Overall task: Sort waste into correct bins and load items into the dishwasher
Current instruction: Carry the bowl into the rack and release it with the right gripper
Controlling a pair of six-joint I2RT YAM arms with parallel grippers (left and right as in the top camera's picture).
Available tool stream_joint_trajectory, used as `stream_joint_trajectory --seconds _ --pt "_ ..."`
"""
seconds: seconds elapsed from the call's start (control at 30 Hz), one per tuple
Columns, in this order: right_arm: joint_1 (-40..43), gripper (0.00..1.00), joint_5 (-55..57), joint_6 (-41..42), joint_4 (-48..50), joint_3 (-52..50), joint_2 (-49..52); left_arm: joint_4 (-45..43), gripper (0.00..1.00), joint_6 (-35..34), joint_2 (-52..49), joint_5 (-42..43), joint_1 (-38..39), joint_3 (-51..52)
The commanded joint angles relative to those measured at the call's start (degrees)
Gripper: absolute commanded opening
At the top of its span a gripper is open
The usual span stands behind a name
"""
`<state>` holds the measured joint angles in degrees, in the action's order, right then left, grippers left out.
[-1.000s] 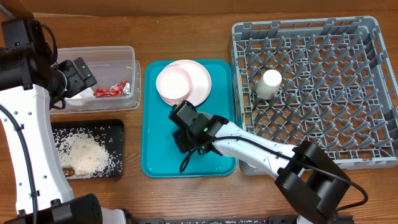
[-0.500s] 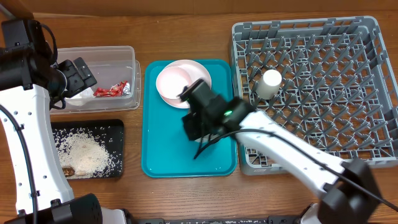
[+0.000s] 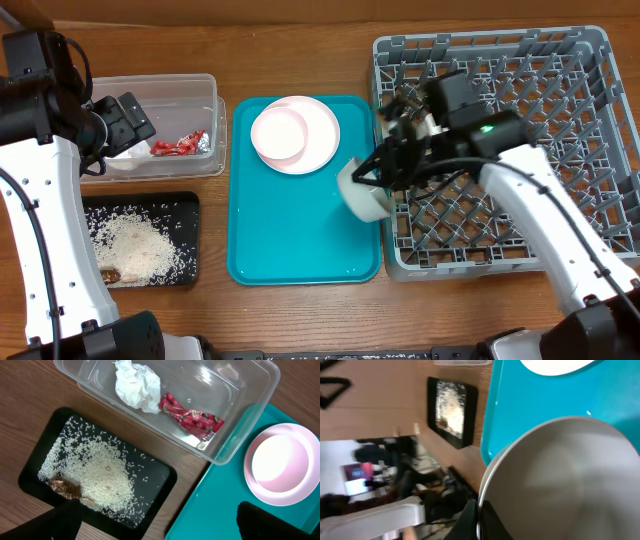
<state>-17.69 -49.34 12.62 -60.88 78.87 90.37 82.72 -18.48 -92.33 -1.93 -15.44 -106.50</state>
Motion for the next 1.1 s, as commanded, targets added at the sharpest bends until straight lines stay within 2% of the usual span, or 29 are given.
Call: stream_joint_trajectory --seconds 0.0,0.2,0.47,0.57,0.77,1.07 --pt "5.57 0.04 -10.01 -6.25 -2.19 1.36 -1.33 -0.07 1.0 -0.83 -0.28 0.42 -0.28 0.0" --pt "14.56 0.04 -12.59 -11.23 -6.08 -0.5 -1.33 -0.07 1.0 -0.83 -0.28 0.42 -0.28 0.0" --pt "22.91 0.04 -21.4 -14.64 -5.81 -7.34 -1.33 -0.07 1.0 -0.83 -0.28 0.42 -0.28 0.0" --pt "24.74 0.04 -23.47 -15.08 -4.48 -10.27 -1.33 -0.07 1.0 -0.83 -0.28 0.42 -0.28 0.0" --pt "28.68 0.04 -34.62 -15.04 2.12 -18.36 -1.33 -0.07 1.0 -0.83 -0.28 0.42 -0.28 0.0" --pt "33.22 0.04 -33.7 -15.69 6.21 -24.72 -1.31 -0.07 1.0 -0.83 -0.28 0.42 -0.28 0.0"
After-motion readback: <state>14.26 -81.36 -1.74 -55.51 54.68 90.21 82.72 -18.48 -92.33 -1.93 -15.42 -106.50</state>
